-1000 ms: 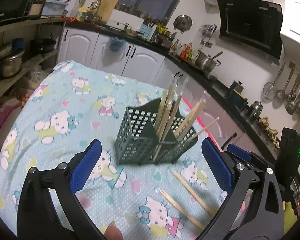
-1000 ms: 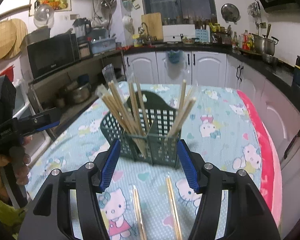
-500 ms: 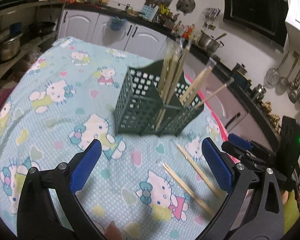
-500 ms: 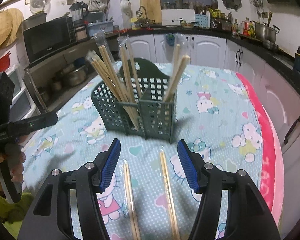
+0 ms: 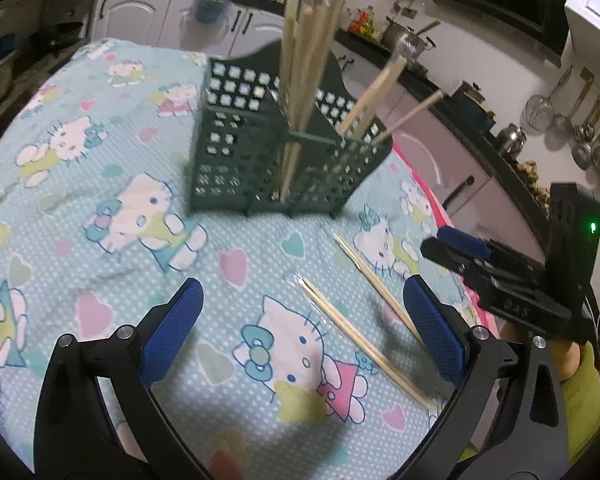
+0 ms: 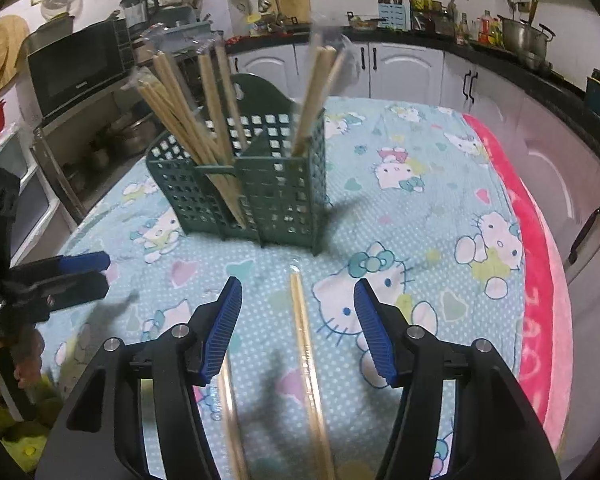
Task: Organize utensils
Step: 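Lower the left tool onto a wrapped pair and close it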
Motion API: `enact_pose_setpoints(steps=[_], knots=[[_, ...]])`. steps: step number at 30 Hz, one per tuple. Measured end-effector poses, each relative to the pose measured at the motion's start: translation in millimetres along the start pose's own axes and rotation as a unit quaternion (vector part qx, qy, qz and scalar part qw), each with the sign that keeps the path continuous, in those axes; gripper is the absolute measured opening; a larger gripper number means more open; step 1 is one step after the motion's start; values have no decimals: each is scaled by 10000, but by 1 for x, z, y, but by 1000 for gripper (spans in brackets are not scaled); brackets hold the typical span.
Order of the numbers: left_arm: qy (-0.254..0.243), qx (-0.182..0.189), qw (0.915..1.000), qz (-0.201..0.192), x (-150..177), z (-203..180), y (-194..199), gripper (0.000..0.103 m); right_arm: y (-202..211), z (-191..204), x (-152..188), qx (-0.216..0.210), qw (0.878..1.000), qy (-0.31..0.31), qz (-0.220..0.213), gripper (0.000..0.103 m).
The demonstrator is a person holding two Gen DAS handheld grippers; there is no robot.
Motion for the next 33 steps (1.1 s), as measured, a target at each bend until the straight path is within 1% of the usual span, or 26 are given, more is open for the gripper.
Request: enact_pose_setpoints(steps=[3,7,11,12,16,17,20,24,29,32,33], knots=[[17,63,9998,162,6,-2,-11,91,-7,-6,2,31,10000,4,86,53],[187,215,9987,431,14,0,-26,81,-16,-12,5,24,9998,-21,191,53],[257,322,9967,698,22,-2,-42,67,-29,-16,6,-20,9994,5,357,49],[281,353,9961,753,23,-3,-45,65,-34,-17,6,-62,9991,-17,414,48],[341,416,9940,955,27,-7,-60,48,-54,-18,4,-205,9976,-36,659,39],[376,438,9933,1005,27,-7,-63,46,-58,-17,3,-247,9971,-25,721,38],[488,435,9914,1132,27,-6,-73,43,-74,-14,1,-364,9953,47,899,36],[590,364,9902,1215,22,-5,-84,43,-94,-9,-3,-444,9928,114,1107,35],[593,221,9897,1281,17,-4,-94,43,-114,-6,-3,-447,9903,119,1313,33],[552,122,9897,1313,14,-6,-98,41,-120,-4,-4,-397,9898,155,1357,27],[546,96,9897,1321,13,-5,-100,40,-121,-4,-4,-360,9901,150,1350,21]])
Point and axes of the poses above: each gripper's, at about its wrist camera, not at the fingertips, and y roughly against the way its jaws point, z to its left, x to its underside, the point moved 1 cm from there along -y, roughly the way its jaws point, and after that the axes turned 7 degrees about -z, right-handed, at the moved point
